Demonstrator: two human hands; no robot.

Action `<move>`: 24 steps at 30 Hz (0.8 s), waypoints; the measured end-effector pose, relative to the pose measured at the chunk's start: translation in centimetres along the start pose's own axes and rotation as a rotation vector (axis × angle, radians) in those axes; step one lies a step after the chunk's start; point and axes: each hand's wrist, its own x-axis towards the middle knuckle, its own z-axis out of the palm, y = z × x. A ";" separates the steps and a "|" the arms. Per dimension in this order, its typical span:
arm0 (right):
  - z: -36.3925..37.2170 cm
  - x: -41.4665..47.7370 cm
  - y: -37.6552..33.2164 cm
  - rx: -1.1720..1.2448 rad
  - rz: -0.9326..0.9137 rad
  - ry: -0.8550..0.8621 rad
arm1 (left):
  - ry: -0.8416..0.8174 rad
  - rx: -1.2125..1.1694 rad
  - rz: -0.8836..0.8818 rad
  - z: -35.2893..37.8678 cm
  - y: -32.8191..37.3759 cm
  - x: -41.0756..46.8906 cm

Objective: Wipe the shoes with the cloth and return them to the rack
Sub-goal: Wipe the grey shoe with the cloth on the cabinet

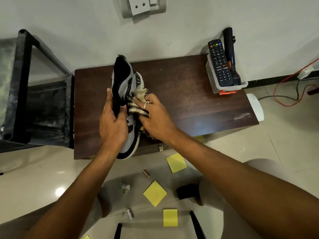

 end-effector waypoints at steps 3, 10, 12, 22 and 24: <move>0.8 -0.6 0.1 0.015 0.008 -0.003 | 0.000 0.014 0.000 0.2 -0.3 0.1; -1.4 -1.1 -0.2 0.009 0.119 -0.123 | 0.016 -0.008 -0.009 0.3 -0.4 0.0; -1.6 -0.4 -0.5 0.067 0.077 0.018 | 0.005 -0.005 -0.004 0.3 -0.3 0.0; -0.2 0.4 0.0 -0.181 -0.083 -0.066 | -0.024 -0.041 -0.007 0.0 -0.6 0.2; -1.3 0.4 -0.2 -0.061 -0.038 -0.062 | -0.021 -0.044 -0.001 -0.1 -0.7 0.3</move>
